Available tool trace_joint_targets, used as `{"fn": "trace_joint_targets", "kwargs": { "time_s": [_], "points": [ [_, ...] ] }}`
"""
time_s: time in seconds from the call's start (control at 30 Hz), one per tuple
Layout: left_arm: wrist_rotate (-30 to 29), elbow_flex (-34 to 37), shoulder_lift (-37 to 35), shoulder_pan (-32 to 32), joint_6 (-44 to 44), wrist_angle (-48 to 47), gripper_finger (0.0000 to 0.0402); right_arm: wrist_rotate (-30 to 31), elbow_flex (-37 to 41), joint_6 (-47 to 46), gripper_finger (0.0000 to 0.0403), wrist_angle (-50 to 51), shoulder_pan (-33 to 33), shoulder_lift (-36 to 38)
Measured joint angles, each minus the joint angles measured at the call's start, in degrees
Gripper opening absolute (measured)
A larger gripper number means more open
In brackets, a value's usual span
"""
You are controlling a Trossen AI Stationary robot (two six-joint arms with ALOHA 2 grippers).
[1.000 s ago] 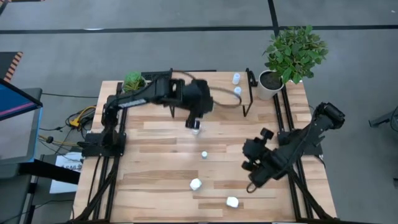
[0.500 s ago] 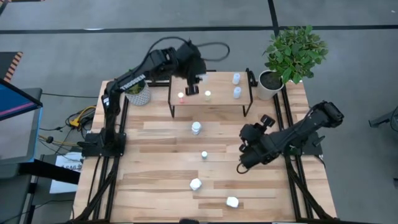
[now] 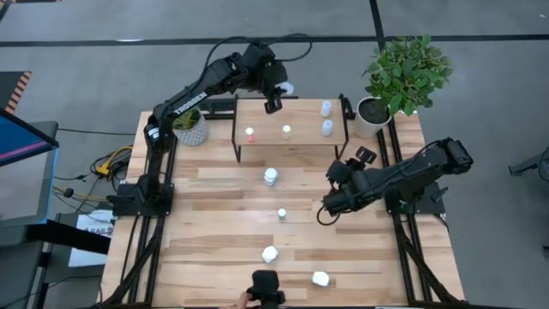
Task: Pick and place medicine bottles onto shelf by color
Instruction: Put the white pill bottle on the shelf
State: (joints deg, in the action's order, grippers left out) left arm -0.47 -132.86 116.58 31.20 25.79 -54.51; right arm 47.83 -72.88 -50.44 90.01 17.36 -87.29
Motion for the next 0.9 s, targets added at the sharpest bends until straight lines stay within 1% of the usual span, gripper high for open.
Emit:
{"fn": "trace_joint_targets", "kwargs": {
  "time_s": [0.1, 0.2, 0.37, 0.57, 0.73, 0.9],
  "points": [
    [0.49, -0.02, 1.43, 0.31, 0.06, 1.47, 0.0111, -0.03, 0.0, 0.11, 0.0107, -0.03, -0.7, 0.02],
    [1.26, -0.02, 2.69, 0.53, 0.06, 0.26, 0.0111, -0.14, 0.0, 0.79, 0.0107, 0.02, -0.72, 0.02],
    [1.55, -0.02, 2.71, 0.73, -0.07, -5.3, 0.0112, -1.34, 0.0, 1.03, 0.0107, -0.01, -0.59, 0.0],
    [1.53, -0.02, 2.66, 0.73, -2.4, -12.15, 0.0113, -1.47, 0.0, 1.39, 0.0107, 0.01, -0.52, 0.0],
    [1.61, -0.02, 2.64, 0.04, -3.79, -15.03, 0.0113, -1.55, 0.0, 1.41, 0.0107, 0.01, -0.45, 0.0],
    [1.71, -0.02, 2.7, -0.12, -5.02, -20.26, 0.0113, -2.16, 0.0, 1.4, 0.0107, 0.01, -0.45, 0.0]
  ]
}}
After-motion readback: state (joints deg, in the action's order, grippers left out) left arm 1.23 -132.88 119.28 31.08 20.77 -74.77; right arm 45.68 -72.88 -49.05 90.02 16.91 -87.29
